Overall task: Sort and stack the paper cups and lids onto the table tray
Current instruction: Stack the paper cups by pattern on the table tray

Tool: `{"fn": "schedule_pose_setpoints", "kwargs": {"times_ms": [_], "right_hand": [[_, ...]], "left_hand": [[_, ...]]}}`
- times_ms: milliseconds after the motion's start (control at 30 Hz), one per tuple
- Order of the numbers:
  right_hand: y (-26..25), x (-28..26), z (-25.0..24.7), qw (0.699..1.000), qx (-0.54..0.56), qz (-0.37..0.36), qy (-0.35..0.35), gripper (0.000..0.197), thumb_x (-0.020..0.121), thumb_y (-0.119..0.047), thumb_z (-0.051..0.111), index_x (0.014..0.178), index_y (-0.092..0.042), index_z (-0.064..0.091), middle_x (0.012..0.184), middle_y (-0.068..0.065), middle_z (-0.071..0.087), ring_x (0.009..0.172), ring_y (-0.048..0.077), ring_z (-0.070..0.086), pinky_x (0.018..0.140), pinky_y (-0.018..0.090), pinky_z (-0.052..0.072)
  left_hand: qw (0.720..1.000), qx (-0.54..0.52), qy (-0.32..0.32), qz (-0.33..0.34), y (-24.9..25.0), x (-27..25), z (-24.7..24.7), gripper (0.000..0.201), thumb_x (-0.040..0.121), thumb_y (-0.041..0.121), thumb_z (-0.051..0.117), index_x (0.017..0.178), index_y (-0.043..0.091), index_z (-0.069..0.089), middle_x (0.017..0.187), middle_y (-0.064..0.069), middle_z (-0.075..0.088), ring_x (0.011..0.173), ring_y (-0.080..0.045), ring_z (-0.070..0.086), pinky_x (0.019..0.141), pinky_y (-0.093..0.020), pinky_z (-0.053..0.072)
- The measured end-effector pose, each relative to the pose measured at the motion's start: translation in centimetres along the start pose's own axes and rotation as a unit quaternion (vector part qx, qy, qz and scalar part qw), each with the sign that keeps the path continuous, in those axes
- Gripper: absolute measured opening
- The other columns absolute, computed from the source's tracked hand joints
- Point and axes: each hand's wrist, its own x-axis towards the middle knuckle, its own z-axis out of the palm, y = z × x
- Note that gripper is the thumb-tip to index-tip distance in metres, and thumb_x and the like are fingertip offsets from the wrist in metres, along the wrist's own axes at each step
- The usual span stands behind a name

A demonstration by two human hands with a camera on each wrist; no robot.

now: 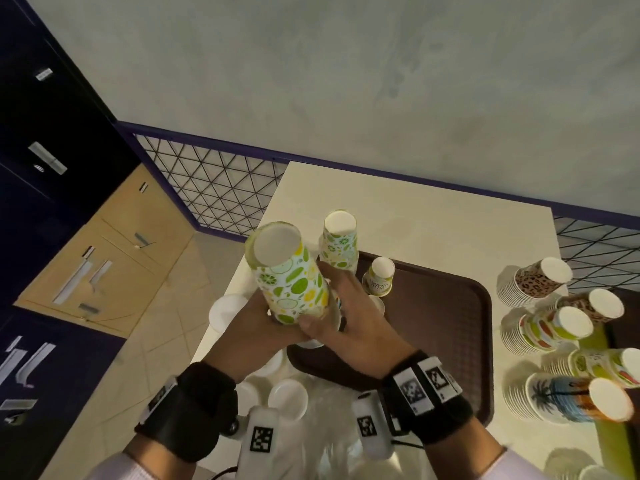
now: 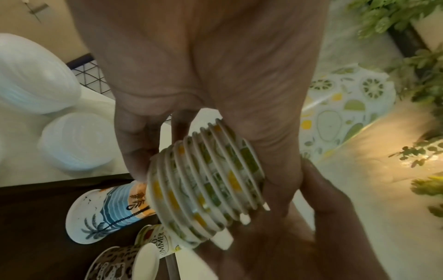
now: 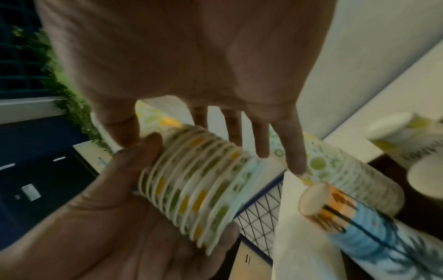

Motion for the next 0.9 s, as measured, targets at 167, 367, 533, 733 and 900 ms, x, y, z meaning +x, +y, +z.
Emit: {"fn": "schedule_pose_setpoints", "kwargs": {"times_ms": [167,367,533,733,900], "right_hand": [[-0.5,-0.5,-0.1,0.975,0.204,0.081,-0.023,0.077,0.088,-0.016,0.079,0.149,-0.026,0.034,0.138,-0.006,0.062,0.128,0.012,0.060,0.106,0.035,0.051],[-0.4,0.0,-1.8,0.964,0.236,0.105,0.061,0.072,0.081,-0.015,0.085,0.140,-0.026,0.045,0.128,-0.001,0.069,0.119,0.017,0.067,0.102,0.045,0.055],[-1.2,3.3,-4.9,0.952,0.218,0.072,0.203,0.074,0.078,-0.029,0.087,0.136,-0.026,0.042,0.125,-0.006,0.067,0.114,0.010,0.067,0.094,0.038,0.059],[0.6,9.4,-5.6,0.939,0.158,0.035,0.304,0.076,0.075,-0.020,0.089,0.133,-0.022,0.039,0.114,-0.011,0.066,0.099,0.000,0.068,0.086,0.020,0.056],[5.0,11.0,-3.6,0.958,0.086,0.080,0.260,0.080,0.072,-0.031,0.090,0.132,-0.031,0.036,0.117,-0.010,0.065,0.100,-0.001,0.066,0.080,0.013,0.053]], "left_hand": [[0.999,0.044,-0.006,0.008,0.5,-0.2,1.3,0.086,0.068,-0.006,0.091,0.131,0.037,0.051,0.115,0.014,0.072,0.105,0.005,0.070,0.075,-0.015,0.058],[0.999,0.025,0.013,-0.018,0.4,-0.6,1.0,0.101,0.060,0.021,0.101,0.138,0.053,0.046,0.129,0.010,0.066,0.109,-0.015,0.073,0.082,-0.031,0.062],[0.994,0.082,0.048,-0.046,-1.1,-1.4,0.4,0.083,0.065,0.041,0.094,0.135,0.050,0.051,0.123,0.015,0.064,0.102,-0.013,0.072,0.080,-0.027,0.058],[0.979,0.202,-0.016,-0.030,-4.7,-3.1,1.4,0.049,0.078,0.050,0.085,0.120,0.051,0.060,0.114,0.018,0.064,0.098,-0.008,0.065,0.084,-0.030,0.058],[0.947,0.310,-0.088,-0.003,-7.1,-3.7,2.2,0.042,0.084,0.056,0.076,0.120,0.054,0.054,0.117,0.021,0.056,0.102,0.003,0.058,0.078,-0.015,0.049]]}}
